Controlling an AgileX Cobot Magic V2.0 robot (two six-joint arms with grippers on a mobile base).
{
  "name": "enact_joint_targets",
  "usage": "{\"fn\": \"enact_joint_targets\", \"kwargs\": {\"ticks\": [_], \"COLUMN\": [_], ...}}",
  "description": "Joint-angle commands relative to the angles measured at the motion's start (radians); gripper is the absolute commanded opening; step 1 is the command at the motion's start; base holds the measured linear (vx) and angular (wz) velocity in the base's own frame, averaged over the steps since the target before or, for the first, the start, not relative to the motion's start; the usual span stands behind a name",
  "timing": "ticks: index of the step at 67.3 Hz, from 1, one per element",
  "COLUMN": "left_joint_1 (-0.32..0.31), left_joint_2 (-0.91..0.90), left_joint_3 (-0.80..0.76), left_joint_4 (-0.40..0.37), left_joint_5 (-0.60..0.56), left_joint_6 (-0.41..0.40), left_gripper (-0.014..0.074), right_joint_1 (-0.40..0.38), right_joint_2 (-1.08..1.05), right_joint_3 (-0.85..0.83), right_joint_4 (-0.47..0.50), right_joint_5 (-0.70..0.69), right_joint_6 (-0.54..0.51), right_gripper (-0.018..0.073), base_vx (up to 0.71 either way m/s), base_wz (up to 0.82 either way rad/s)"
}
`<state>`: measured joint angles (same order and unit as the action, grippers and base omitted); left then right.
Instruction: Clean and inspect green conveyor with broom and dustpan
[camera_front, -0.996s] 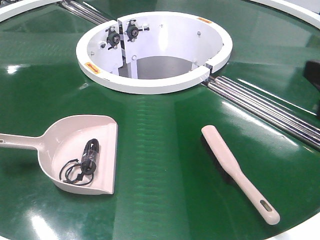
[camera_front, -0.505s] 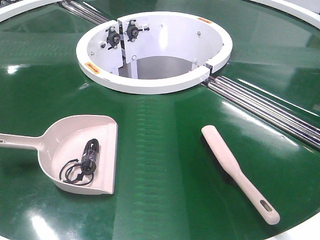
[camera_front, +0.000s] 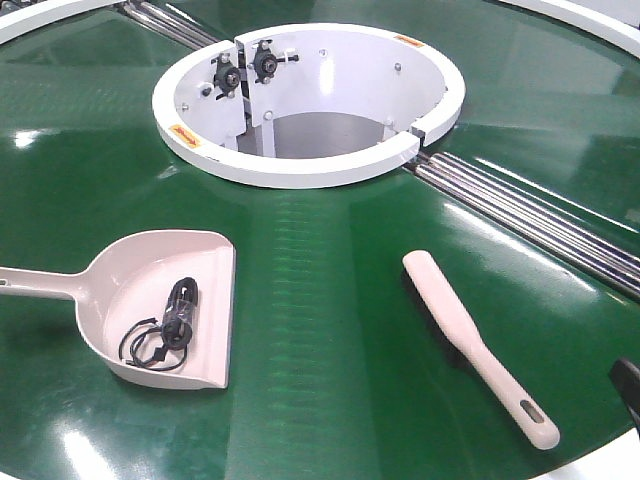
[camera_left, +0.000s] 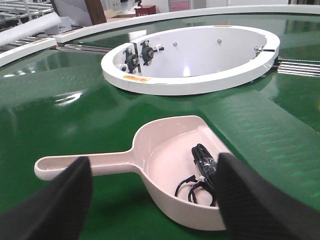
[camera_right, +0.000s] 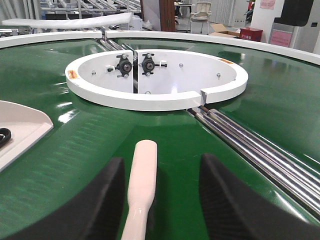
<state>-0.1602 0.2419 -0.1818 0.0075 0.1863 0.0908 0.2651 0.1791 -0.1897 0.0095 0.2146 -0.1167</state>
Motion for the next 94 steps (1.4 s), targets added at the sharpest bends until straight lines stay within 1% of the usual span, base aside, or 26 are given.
{"fn": "enact_joint_targets", "kwargs": {"ticks": [1, 4, 5, 7, 8, 9, 59, 66, 71, 78, 81, 85, 86, 88, 94], "left_joint_1": [-0.007, -0.007, -0.007, -0.007, -0.007, -0.007, -0.007, -0.003, 0.013, 0.034, 0.04, 0.043, 0.043, 0.043, 0.043], "left_joint_2": [0.008, 0.008, 0.008, 0.008, 0.008, 0.008, 0.009, -0.032, -0.108, -0.196, -0.228, -0.268, -0.273, -0.271, -0.269], "left_joint_3": [-0.025, -0.025, -0.025, -0.025, -0.025, -0.025, -0.019, 0.021, 0.058, 0.14, 0.184, 0.239, 0.241, 0.236, 0.237], "left_joint_4": [-0.001, -0.001, -0.001, -0.001, -0.001, -0.001, -0.001, 0.001, 0.018, 0.017, 0.015, 0.015, 0.015, 0.017, 0.017], "left_joint_5": [-0.088, -0.088, -0.088, -0.089, -0.088, -0.088, -0.095, -0.102, -0.1, -0.154, -0.177, -0.208, -0.206, -0.169, -0.164], "left_joint_6": [-0.007, -0.007, -0.007, -0.007, -0.007, -0.007, -0.007, -0.007, -0.007, -0.009, -0.023, -0.079, -0.091, -0.112, -0.115], "left_gripper": [0.0302, 0.0185, 0.0132, 0.0061, 0.001, -0.0008, -0.0007, -0.0007, -0.0007, -0.0007, -0.0007, -0.0007, -0.0007, -0.0007, -0.0007], "right_joint_1": [-0.005, -0.005, -0.005, -0.005, -0.005, -0.005, -0.005, -0.005, -0.005, -0.005, -0.005, -0.005, -0.005, -0.005, -0.005], "right_joint_2": [0.013, 0.013, 0.013, 0.013, 0.013, 0.013, 0.013, 0.013, 0.013, 0.013, 0.013, 0.013, 0.013, 0.013, 0.013], "right_joint_3": [-0.026, -0.026, -0.026, -0.026, -0.026, -0.026, -0.026, -0.026, -0.026, -0.026, -0.026, -0.026, -0.026, -0.026, -0.026], "right_joint_4": [-0.001, -0.001, -0.001, -0.002, -0.002, -0.002, -0.002, -0.002, -0.002, -0.002, -0.002, -0.002, -0.002, -0.002, -0.002], "right_joint_5": [-0.088, -0.089, -0.089, -0.093, -0.094, -0.099, -0.108, -0.107, -0.107, -0.107, -0.107, -0.107, -0.107, -0.107, -0.107], "right_joint_6": [-0.003, -0.003, -0.003, -0.004, -0.004, -0.005, -0.003, -0.003, -0.003, -0.003, -0.003, -0.003, -0.003, -0.003, -0.003], "right_gripper": [0.0199, 0.012, 0.0097, 0.0038, 0.0015, -0.0017, -0.001, -0.001, -0.001, -0.001, -0.001, -0.001, -0.001, -0.001, -0.001], "base_vx": [0.0, 0.0, 0.0, 0.0, 0.0, 0.0, 0.0, 0.0, 0.0, 0.0, 0.0, 0.0, 0.0, 0.0, 0.0], "base_wz": [0.0, 0.0, 0.0, 0.0, 0.0, 0.0, 0.0, 0.0, 0.0, 0.0, 0.0, 0.0, 0.0, 0.0, 0.0]}}
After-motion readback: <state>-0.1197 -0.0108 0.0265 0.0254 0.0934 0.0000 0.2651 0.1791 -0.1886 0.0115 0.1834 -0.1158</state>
